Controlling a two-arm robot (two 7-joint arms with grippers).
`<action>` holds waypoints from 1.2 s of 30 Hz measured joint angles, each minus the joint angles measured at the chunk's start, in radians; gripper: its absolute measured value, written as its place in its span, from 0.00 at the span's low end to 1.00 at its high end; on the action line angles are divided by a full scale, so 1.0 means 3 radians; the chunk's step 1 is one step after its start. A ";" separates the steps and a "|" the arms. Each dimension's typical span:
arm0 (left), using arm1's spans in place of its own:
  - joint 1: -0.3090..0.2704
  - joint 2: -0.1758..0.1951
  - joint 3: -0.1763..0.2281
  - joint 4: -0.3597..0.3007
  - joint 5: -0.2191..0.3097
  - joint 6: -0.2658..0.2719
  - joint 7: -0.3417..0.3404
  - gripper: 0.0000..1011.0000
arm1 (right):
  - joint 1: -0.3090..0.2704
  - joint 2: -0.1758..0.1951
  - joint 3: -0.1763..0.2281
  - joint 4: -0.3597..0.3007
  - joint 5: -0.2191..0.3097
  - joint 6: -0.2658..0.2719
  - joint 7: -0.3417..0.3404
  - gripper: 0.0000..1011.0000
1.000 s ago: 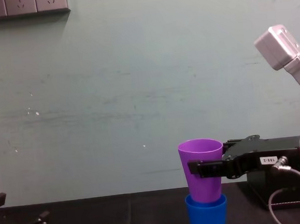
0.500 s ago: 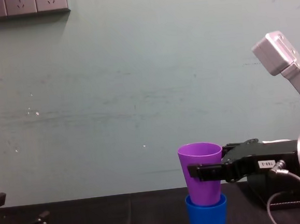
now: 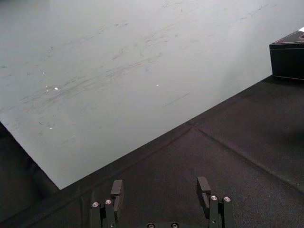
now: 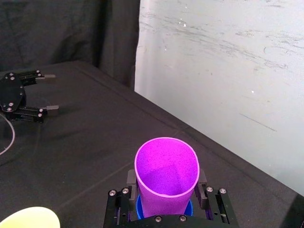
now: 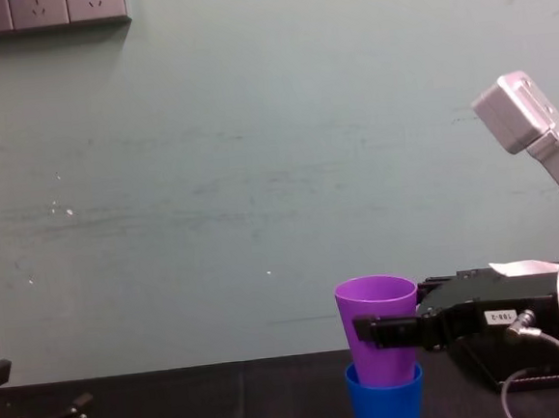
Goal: Stack the three plastic cups sequentially using one hand.
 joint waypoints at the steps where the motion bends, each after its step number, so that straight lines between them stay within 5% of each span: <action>1: 0.0000 0.0000 0.0000 0.0000 0.0000 0.0000 0.0000 1.00 | 0.0000 -0.0001 0.0001 0.0005 0.0000 -0.0004 0.0001 0.71; 22: 0.0000 0.0000 0.0000 0.0000 0.0000 0.0000 0.0000 1.00 | -0.0006 -0.0007 0.0011 0.0037 0.0005 -0.0037 0.0015 0.72; 32: 0.0000 0.0000 0.0000 0.0000 0.0000 0.0000 0.0000 1.00 | -0.0006 -0.0005 0.0011 0.0034 0.0007 -0.0034 0.0014 0.97; 36: 0.0000 0.0000 0.0000 0.0000 0.0000 0.0000 0.0000 1.00 | -0.0006 -0.0005 0.0011 0.0033 0.0007 -0.0033 0.0015 0.99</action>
